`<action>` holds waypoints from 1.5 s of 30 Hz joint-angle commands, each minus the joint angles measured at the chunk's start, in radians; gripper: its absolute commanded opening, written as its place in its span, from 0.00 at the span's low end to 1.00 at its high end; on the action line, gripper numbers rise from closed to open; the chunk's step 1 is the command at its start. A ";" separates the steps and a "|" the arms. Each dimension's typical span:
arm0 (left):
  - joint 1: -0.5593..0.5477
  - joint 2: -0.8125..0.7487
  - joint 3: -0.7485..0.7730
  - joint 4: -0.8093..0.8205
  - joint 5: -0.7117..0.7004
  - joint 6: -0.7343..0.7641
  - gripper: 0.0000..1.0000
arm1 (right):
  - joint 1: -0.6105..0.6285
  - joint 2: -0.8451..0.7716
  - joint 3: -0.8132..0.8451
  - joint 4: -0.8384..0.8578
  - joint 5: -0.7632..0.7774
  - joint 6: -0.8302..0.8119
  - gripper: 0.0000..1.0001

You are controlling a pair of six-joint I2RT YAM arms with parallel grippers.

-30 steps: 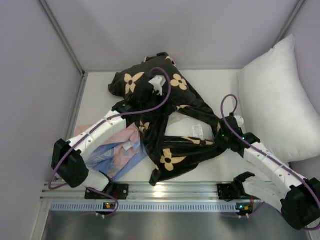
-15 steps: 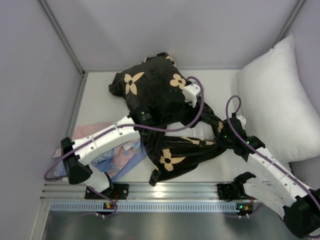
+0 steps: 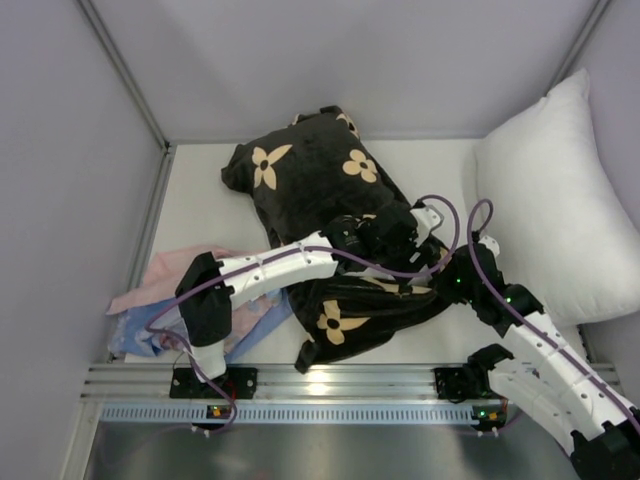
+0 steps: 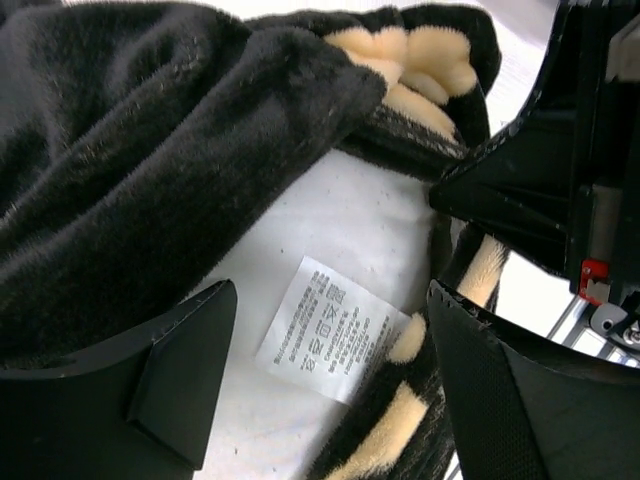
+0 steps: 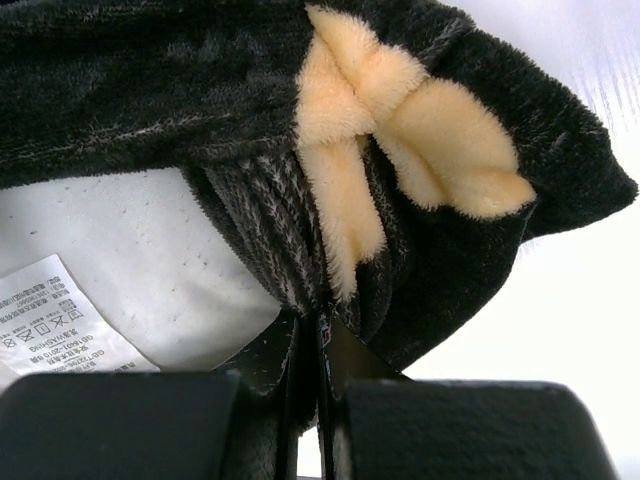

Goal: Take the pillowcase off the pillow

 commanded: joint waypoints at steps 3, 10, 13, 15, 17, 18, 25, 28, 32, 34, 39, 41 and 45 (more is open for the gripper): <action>0.000 0.030 0.062 0.021 -0.032 0.048 0.85 | -0.018 -0.019 -0.009 -0.080 -0.014 0.003 0.00; 0.000 0.119 0.119 0.021 -0.007 0.064 0.88 | -0.016 -0.030 -0.006 -0.082 -0.023 0.005 0.00; 0.000 0.137 0.122 0.021 -0.013 0.073 0.88 | -0.018 -0.038 0.002 -0.086 -0.030 0.006 0.00; 0.000 0.156 0.122 0.022 -0.018 0.080 0.89 | -0.016 -0.044 0.008 -0.088 -0.037 0.008 0.00; 0.000 0.177 0.124 0.021 -0.022 0.090 0.90 | -0.016 -0.049 0.017 -0.089 -0.047 0.009 0.00; 0.000 0.182 0.122 0.021 -0.022 0.091 0.91 | -0.018 -0.050 0.020 -0.093 -0.050 0.011 0.00; 0.000 0.234 0.090 0.030 -0.039 0.077 0.89 | -0.019 -0.050 0.027 -0.096 -0.033 0.022 0.00; 0.002 0.254 0.041 0.083 -0.044 0.074 0.82 | -0.018 -0.049 0.028 -0.096 -0.032 0.020 0.00; 0.005 0.297 0.012 0.137 -0.056 0.070 0.63 | -0.018 -0.044 0.030 -0.096 -0.024 0.022 0.00; 0.008 0.314 0.009 0.154 -0.056 0.057 0.46 | -0.018 -0.042 0.031 -0.096 -0.021 0.019 0.00; 0.015 0.312 -0.004 0.192 -0.053 0.067 0.07 | -0.019 -0.047 0.027 -0.100 -0.014 0.017 0.00; 0.019 0.291 0.002 0.194 -0.075 0.065 0.00 | -0.021 -0.042 0.022 -0.099 -0.009 0.016 0.00; 0.037 0.219 0.012 0.195 -0.070 0.057 0.00 | -0.019 -0.021 0.004 -0.097 0.009 0.008 0.00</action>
